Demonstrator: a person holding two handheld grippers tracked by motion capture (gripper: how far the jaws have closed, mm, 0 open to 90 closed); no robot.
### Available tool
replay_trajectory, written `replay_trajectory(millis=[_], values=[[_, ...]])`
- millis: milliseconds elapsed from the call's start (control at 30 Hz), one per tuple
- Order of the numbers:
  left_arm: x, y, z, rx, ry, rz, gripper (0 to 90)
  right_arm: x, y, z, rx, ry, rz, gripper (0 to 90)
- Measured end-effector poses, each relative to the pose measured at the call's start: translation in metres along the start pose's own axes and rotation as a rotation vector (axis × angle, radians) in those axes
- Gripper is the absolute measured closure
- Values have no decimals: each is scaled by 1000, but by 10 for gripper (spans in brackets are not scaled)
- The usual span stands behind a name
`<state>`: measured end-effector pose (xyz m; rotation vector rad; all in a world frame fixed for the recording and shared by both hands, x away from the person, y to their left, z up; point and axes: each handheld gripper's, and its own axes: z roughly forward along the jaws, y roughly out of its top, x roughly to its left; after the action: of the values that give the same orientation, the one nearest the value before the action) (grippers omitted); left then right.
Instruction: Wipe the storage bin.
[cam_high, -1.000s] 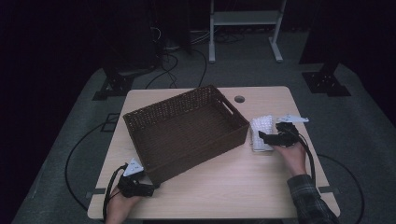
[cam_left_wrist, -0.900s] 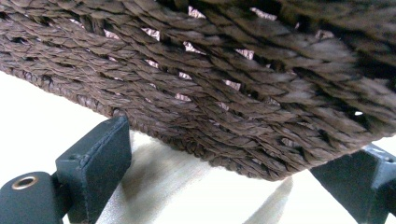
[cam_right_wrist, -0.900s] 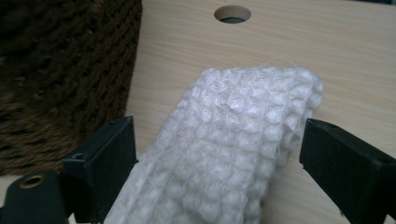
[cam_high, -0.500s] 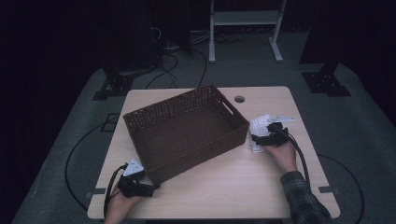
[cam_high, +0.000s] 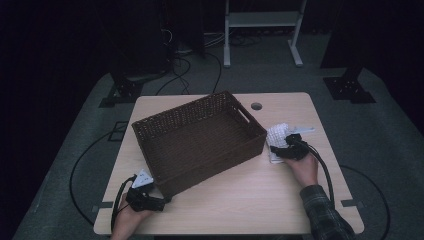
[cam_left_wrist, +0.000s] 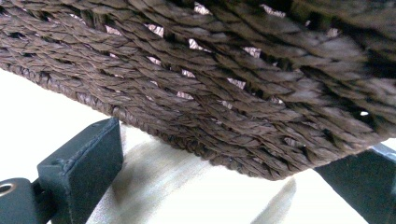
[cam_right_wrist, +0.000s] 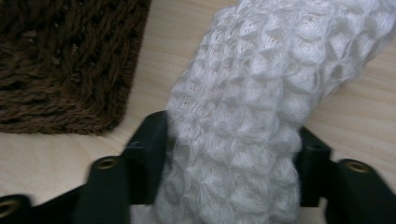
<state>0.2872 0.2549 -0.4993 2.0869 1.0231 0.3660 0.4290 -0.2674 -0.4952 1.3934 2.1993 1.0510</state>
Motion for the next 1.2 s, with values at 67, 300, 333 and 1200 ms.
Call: replay_trajectory(millis=[67, 300, 333, 1200], values=[[0, 0, 0, 0, 0, 0, 23, 0, -1, -2, -9, 7, -4, 570], [0, 0, 0, 0, 0, 1, 24, -3, -3, -10, -17, 37, -8, 676], [0, 0, 0, 0, -1, 1, 24, -4, -3, -13, -15, 36, -8, 685], [1, 0, 0, 4, -8, 15, 24, 34, 11, -97, -197, 138, -84, 713]])
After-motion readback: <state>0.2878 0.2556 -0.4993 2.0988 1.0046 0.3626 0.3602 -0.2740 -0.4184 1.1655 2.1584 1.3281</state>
